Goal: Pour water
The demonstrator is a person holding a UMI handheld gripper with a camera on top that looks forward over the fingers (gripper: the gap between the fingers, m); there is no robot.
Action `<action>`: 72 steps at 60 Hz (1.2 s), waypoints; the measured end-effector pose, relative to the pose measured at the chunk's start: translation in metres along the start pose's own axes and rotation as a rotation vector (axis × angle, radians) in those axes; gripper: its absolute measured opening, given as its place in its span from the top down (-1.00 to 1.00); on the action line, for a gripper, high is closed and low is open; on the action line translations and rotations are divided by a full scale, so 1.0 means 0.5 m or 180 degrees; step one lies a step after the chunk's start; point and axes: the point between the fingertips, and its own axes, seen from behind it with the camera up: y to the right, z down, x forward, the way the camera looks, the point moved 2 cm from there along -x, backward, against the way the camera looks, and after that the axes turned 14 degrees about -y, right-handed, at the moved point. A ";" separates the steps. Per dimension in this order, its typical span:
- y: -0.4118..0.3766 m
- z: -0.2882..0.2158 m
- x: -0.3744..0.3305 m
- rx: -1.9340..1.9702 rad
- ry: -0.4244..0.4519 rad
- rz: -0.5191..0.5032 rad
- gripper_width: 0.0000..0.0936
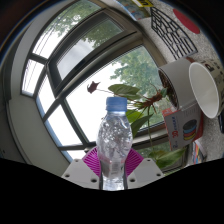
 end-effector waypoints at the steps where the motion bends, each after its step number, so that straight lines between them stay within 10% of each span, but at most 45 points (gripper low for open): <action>1: -0.019 0.003 0.008 -0.0175 -0.0055 0.0023 0.43; 24: -0.300 -0.121 0.049 -0.4943 -0.0096 0.1425 0.44; 46: 0.107 -0.450 -0.224 -0.5800 -0.0783 0.3715 0.43; 56: 0.257 -0.497 -0.348 -0.5644 -0.1081 0.4102 0.43; 64: 0.243 -0.504 -0.352 -0.5505 -0.0782 0.4002 0.40; 72: 0.241 -0.508 -0.360 -0.5390 -0.0781 0.4037 -0.04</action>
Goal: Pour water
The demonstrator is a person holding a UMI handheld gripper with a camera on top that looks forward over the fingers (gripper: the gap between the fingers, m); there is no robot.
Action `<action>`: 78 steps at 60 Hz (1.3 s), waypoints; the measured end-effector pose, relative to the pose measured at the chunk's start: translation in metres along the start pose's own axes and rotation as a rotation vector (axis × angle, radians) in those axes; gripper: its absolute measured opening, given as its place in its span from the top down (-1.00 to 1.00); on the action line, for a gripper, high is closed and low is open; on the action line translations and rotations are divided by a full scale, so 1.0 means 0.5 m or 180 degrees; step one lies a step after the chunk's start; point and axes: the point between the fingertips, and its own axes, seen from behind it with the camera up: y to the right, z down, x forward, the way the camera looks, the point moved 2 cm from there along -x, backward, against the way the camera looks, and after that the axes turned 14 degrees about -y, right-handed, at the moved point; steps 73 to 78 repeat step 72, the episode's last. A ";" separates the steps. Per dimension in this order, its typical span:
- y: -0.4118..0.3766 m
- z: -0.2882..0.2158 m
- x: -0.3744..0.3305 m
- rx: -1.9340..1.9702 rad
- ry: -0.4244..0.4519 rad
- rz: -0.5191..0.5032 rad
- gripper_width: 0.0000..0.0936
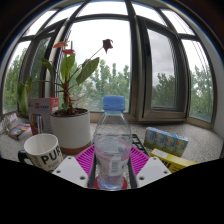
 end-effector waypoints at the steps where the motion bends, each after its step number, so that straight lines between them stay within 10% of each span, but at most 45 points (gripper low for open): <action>1: 0.002 0.003 -0.001 -0.0003 -0.0029 0.0014 -0.08; 7: 0.012 0.021 -0.013 -0.0037 -0.0245 0.0154 -0.86; 78: -0.178 0.239 -0.818 0.0111 -0.0504 0.0679 -0.82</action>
